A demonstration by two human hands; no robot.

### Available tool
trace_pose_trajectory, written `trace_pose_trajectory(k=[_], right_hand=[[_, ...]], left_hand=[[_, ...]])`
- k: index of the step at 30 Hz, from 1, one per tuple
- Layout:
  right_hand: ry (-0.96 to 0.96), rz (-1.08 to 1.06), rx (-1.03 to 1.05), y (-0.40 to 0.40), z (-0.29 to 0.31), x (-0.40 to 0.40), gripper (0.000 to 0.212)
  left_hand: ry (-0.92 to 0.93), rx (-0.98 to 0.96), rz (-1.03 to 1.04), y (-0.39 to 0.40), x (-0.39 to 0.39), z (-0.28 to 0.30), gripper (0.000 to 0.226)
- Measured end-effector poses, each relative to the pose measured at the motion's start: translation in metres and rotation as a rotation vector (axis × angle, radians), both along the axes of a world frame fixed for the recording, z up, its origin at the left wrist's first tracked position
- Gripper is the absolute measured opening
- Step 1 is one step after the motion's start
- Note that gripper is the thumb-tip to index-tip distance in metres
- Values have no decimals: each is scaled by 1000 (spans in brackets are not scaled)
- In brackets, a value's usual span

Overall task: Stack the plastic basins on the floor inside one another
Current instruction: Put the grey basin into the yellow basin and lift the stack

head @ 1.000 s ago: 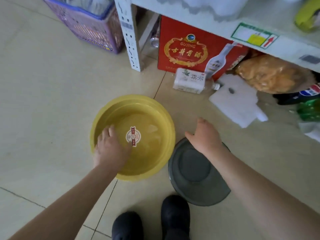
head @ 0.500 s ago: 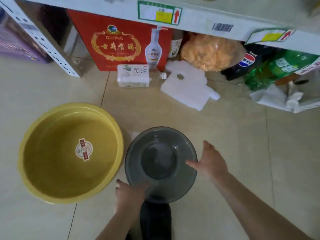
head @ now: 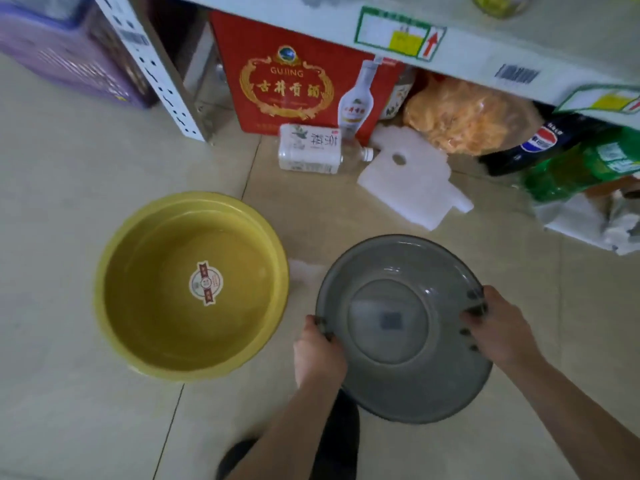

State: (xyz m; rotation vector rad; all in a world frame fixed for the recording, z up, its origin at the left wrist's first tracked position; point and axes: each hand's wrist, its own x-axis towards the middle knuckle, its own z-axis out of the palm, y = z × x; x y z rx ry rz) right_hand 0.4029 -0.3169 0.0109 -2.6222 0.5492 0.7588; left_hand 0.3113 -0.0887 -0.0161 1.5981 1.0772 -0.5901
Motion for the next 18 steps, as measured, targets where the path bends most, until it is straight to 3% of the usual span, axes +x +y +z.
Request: trace_pose_trajectory(k=[4,8,13,18], right_hand=[[-64,23,55,42,105,26,14],[-58,227,91,145,143,34,16],[7,289,133,270,109,15,25],[-35,326,48,318,39,-2,31]], left_hand=[[-111,57,21,40,24,92,30],[-121,243,125,129,13,148,43],[-34,352,248,221,-25,139,64],[-25,352,312,251,-47,62,72]])
